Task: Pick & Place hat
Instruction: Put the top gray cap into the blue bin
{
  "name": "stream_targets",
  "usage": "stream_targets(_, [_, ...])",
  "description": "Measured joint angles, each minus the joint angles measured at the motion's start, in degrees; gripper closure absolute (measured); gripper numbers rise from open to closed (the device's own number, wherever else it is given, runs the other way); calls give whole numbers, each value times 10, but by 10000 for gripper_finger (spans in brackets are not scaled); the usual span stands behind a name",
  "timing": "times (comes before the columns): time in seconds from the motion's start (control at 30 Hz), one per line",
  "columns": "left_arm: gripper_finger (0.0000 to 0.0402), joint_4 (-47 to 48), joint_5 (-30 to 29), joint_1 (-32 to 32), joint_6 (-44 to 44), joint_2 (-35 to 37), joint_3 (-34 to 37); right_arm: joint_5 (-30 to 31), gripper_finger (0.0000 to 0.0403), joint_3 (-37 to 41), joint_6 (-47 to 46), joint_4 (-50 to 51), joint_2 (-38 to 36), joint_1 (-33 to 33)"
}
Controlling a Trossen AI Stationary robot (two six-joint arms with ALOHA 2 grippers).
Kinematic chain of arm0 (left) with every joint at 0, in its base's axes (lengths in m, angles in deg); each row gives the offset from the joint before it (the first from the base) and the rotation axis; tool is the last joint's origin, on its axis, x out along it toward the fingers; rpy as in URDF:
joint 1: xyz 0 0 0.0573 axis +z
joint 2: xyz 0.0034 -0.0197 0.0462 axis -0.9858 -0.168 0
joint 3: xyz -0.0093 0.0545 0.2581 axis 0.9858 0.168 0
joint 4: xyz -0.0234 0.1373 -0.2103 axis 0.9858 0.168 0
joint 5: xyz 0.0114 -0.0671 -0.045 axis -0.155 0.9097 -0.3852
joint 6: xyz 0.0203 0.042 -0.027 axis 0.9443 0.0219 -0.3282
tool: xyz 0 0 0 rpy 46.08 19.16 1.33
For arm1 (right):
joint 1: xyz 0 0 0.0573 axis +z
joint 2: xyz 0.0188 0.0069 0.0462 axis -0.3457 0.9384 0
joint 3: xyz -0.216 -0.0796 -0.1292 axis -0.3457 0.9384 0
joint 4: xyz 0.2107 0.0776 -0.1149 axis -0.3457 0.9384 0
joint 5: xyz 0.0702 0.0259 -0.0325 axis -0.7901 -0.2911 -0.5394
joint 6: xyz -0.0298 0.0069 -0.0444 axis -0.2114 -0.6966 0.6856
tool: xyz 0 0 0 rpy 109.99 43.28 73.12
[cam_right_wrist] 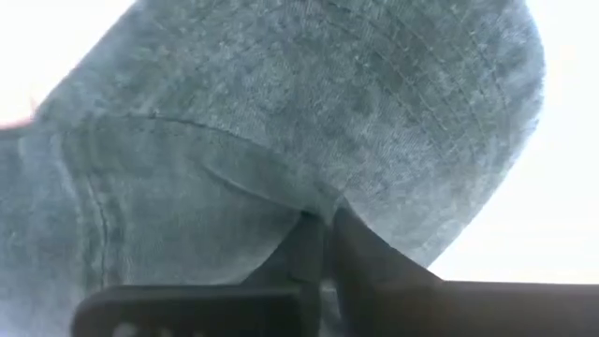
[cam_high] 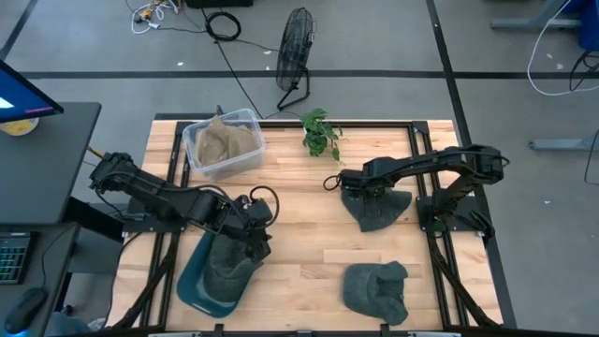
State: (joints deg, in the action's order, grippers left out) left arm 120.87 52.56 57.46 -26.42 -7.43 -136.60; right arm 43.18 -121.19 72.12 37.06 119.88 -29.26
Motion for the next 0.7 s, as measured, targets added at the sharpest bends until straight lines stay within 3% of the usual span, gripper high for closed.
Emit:
stream_targets(0.27, [209, 0, 0, 0, 26, 0, 0, -2, 397, -8, -3, 38, -57, 0])
stream_targets(0.47, [209, 0, 0, 1, 18, 0, 0, -34, 401, -75, -17, 83, -97, 1])
stream_targets(0.6, [209, -1, 1, 8, -33, 0, 0, -86, 401, -132, -15, 70, -119, 12])
stream_targets(0.7, [209, -5, 0, 19, -93, 0, 0, -103, 402, -163, 43, 34, -127, 39])
